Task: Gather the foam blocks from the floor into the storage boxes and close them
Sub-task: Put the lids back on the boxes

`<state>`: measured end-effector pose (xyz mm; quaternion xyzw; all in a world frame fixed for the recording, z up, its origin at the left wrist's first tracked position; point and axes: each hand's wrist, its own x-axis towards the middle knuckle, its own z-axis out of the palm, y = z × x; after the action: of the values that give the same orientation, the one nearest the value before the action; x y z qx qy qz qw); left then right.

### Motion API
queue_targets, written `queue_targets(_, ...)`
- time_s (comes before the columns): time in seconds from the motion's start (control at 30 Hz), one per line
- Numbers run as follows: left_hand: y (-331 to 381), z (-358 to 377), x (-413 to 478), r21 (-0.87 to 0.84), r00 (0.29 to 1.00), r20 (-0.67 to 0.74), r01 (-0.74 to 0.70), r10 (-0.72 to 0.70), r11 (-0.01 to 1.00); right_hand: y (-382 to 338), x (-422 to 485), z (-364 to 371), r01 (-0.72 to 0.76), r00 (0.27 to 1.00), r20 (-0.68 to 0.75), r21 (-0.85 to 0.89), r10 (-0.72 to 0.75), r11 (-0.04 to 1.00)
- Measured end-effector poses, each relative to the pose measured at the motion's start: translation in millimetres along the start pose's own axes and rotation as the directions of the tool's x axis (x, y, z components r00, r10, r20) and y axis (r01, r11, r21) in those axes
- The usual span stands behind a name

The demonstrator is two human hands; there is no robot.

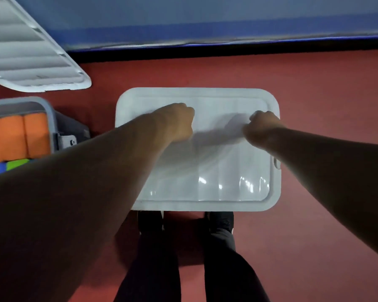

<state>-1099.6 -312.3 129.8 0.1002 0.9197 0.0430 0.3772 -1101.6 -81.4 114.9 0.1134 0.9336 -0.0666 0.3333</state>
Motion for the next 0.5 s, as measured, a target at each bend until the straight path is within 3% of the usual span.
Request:
queue_targets(0.1, -46, -31, -36, -0.010, 0.993, -0.018, 0.116, -0.116, 0.993, -61, -20, -30, 0.214, 0.974, 0.095, -0.074, -0.207, 0.974)
queue_targets(0.2, -84, -64, -78, -0.134, 0.974, -0.064, 0.206, -0.216, 0.969, -124, -35, -63, 0.397, 0.914, 0.161, -0.162, -0.373, 0.903)
queue_targets(0.37, -152, -102, -172, -0.222, 0.937, -0.122, 0.295, -0.327, 0.929, -230, -78, -110, 0.525, 0.850, 0.195, -0.227, -0.490, 0.820)
queue_targets(0.5, -204, -110, -253, -0.298, 0.875, -0.116, 0.421, -0.470, 0.857, -308, -147, -131, 0.679, 0.731, 0.286, -0.214, -0.620, 0.702)
